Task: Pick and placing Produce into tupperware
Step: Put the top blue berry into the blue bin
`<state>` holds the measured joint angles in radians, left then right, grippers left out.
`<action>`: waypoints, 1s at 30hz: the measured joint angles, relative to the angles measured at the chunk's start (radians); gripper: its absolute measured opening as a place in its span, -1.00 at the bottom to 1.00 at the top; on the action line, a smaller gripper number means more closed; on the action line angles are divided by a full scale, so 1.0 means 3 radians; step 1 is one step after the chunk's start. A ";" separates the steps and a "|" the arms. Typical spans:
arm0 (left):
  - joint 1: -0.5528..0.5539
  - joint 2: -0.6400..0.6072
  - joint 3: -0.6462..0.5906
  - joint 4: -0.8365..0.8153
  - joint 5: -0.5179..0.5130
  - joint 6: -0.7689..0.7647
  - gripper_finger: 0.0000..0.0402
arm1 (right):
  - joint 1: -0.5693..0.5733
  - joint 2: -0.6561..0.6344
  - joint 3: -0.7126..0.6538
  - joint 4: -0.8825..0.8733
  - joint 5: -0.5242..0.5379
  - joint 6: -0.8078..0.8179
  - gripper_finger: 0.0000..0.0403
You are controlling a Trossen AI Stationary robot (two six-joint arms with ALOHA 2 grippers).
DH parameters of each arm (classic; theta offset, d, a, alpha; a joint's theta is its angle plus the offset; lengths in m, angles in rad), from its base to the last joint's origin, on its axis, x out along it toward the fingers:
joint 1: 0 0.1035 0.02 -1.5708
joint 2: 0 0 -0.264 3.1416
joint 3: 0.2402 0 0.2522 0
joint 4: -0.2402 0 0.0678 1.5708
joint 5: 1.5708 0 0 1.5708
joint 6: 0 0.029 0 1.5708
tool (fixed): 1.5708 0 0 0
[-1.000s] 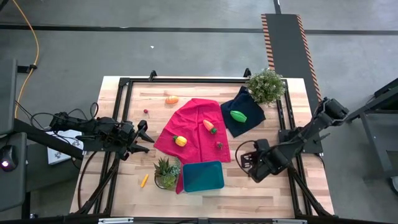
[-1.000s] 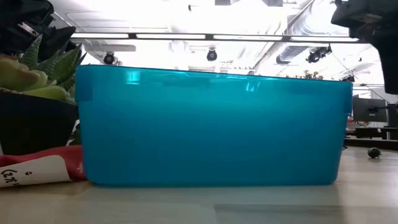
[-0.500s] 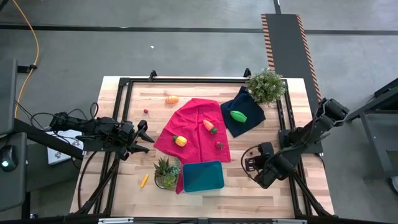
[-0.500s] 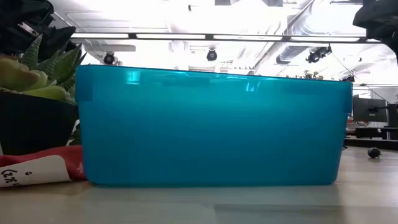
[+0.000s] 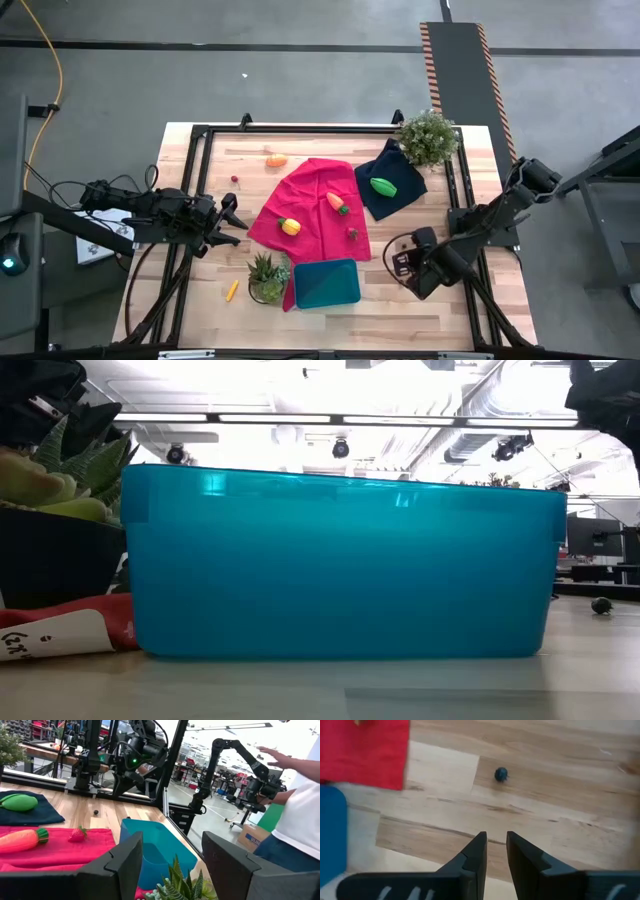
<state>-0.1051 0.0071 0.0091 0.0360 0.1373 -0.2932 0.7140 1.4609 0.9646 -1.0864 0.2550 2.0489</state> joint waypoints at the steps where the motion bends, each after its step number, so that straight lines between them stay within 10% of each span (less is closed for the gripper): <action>1: 0.0000 0.0000 0.0000 0.0000 0.0000 -0.0001 -0.04 | -0.0018 0.0000 0.0000 -0.0001 -0.0045 -0.0034 -0.67; 30: 0.0000 0.0000 0.0000 0.0001 0.0000 0.0000 -0.04 | -0.0870 -0.0032 -0.0261 0.0357 -0.0194 -0.1600 -0.67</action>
<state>-0.1051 0.0071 0.0090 0.0364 0.1371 -0.2932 0.4532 1.4512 0.8861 -0.9794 0.1968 1.5687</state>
